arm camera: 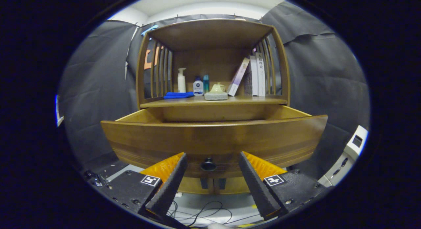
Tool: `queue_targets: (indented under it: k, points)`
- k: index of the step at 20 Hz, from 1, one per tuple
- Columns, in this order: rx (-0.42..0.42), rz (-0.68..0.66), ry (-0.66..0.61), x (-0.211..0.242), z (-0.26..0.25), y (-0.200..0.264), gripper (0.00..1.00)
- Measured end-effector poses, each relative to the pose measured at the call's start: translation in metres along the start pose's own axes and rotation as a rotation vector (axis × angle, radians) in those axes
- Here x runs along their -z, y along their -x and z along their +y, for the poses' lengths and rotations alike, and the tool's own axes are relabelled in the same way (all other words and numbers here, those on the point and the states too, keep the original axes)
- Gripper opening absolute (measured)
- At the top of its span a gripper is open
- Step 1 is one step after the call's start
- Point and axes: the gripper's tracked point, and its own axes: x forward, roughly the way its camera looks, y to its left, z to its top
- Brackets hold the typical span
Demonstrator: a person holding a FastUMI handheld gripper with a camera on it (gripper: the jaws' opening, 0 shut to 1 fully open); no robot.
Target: Pull open the drawer, take out the items inside it, and place them on the countertop above the cabinet.
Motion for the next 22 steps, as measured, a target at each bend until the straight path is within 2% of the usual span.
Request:
queue_targets:
  k: [4,11,22]
  points:
    - [0.021,0.006,-0.039,-0.001,-0.005,-0.01,1.0]
    - [0.019,0.004,-0.024,-0.009,-0.003,-0.018,1.0]
    - [0.052,-0.019,0.006,-0.037,0.001,-0.096,1.0]
